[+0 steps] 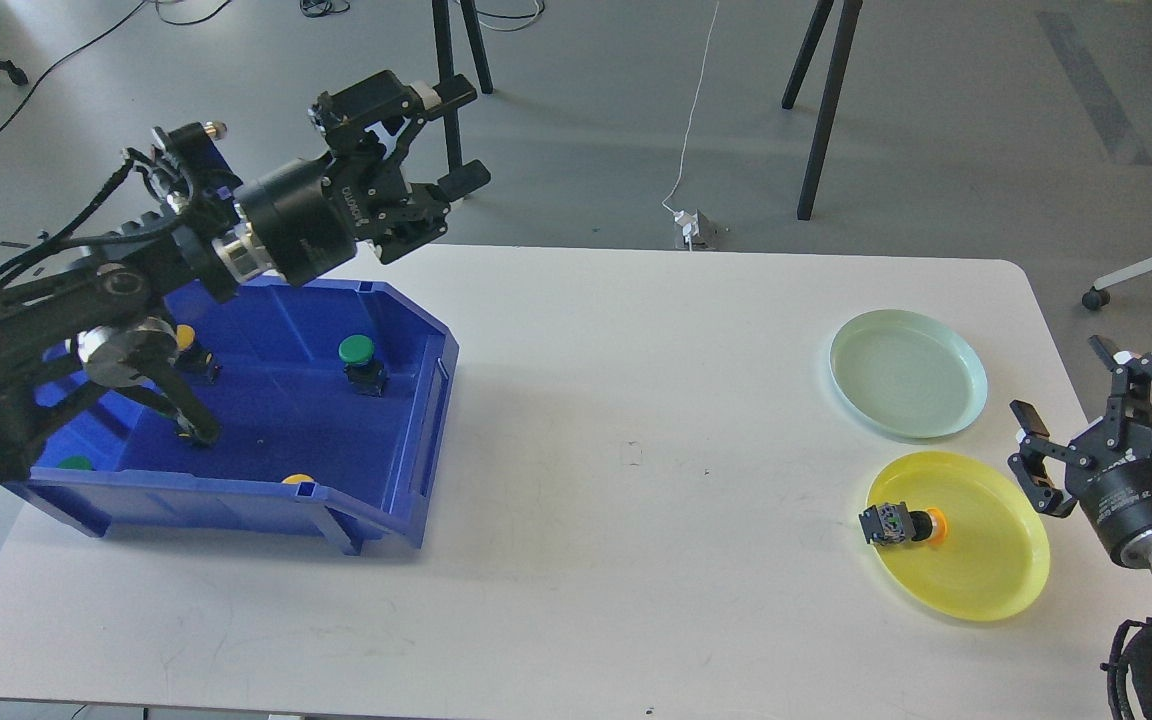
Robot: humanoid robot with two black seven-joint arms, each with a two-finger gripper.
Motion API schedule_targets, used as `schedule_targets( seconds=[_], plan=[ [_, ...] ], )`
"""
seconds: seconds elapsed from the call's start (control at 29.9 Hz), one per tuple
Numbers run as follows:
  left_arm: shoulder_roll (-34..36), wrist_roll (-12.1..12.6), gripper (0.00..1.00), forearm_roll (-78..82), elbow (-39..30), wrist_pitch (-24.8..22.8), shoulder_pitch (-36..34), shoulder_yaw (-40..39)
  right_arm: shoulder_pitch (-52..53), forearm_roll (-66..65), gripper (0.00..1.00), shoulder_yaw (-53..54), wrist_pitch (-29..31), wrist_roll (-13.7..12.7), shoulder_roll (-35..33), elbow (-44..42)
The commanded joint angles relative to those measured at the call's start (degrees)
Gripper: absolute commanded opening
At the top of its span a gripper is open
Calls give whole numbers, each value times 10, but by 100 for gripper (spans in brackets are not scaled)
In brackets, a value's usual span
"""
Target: Pass button and place on color plate
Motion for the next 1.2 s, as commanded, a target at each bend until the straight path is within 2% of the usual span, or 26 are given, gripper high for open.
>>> schedule_targets(
  seconds=[0.0,0.1,0.17,0.27,0.4,0.74,1.17],
  plan=[
    [102,0,94,135,-33,-15,1,-2,-2,2,92,1,9,0,1,-7],
    [143,0,94,266,-35,-15,2,2,-3,2,94,-3,18,0,4,-10],
    [156,0,94,352,-31,-15,3,6,-9,2,94,-3,55,0,4,-10],
    [161,0,94,476,-23,-15,3,9,-10,2,94,3,105,0,5,-10],
    [149,0,94,599,32,-15,7,26,-9,2,94,12,115,0,5,-10],
    [28,0,94,664,230,-15,9,88,-11,2,94,15,115,0,1,-10],
    [-16,0,94,670,317,-15,8,120,-17,3,94,14,120,0,2,-8]
  ],
)
